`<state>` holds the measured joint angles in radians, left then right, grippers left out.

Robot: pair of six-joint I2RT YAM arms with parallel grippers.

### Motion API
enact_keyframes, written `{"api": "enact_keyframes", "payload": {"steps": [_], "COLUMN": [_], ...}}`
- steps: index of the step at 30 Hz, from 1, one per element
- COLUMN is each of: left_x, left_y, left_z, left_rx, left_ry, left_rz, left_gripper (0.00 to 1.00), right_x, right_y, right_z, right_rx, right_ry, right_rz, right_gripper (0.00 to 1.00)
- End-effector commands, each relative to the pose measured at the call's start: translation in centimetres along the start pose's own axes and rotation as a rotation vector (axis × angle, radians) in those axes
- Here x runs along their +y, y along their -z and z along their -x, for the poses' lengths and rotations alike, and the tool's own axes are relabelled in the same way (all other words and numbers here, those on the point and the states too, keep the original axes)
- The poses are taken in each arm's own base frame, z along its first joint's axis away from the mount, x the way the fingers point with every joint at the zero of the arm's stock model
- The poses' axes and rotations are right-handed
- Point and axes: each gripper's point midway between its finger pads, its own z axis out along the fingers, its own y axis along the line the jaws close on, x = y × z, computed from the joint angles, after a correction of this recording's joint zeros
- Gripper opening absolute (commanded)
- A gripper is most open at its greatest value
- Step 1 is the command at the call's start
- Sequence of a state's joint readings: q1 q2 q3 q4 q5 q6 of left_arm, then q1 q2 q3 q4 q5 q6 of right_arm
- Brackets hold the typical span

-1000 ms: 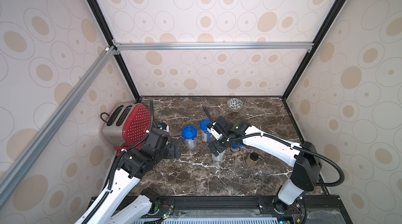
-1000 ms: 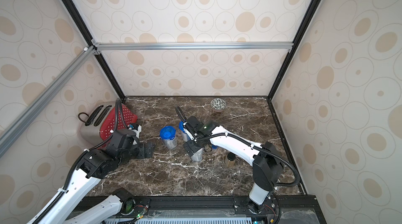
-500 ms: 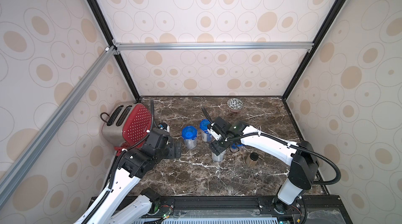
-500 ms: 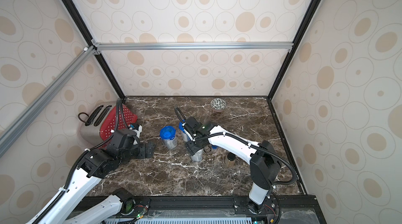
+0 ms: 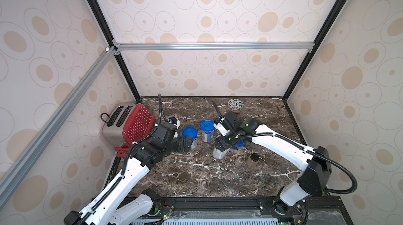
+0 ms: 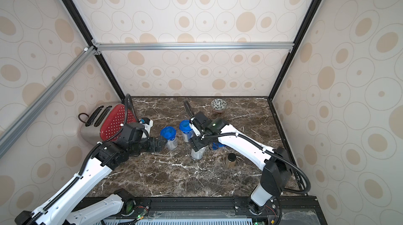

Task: Take out toiletry kits
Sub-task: Pick up the container from the center of the board.

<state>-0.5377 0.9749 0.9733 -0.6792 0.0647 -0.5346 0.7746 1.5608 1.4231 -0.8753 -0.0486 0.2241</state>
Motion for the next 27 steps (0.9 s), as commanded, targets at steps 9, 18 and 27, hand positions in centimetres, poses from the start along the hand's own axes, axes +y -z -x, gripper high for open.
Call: {"api": "enact_keyframes", "payload": {"steps": [9, 18, 27], "left_x": [-10.7, -13.9, -15.6], "left_y": [-2.8, -4.6, -3.8], "left_z": [2.9, 0.9, -1.1], "left_rx": [-0.209, -0.283, -0.293], "left_ry": [-0.422, -0.670, -0.780], "left_rz": [-0.381, -0.537, -0.690], "left_gripper": [0.99, 0.99, 0.99], "right_x": [-0.3, 0.7, 1.7], "right_y": [8.4, 11.4, 12.3], "right_z": [2.1, 1.9, 1.1], "right_rx": [-0.189, -0.233, -0.222], "right_ry": [-0.140, -0.156, -0.108], "right_rz": [0.208, 0.316, 0.392], "right_gripper": [0.74, 0.75, 0.75]}}
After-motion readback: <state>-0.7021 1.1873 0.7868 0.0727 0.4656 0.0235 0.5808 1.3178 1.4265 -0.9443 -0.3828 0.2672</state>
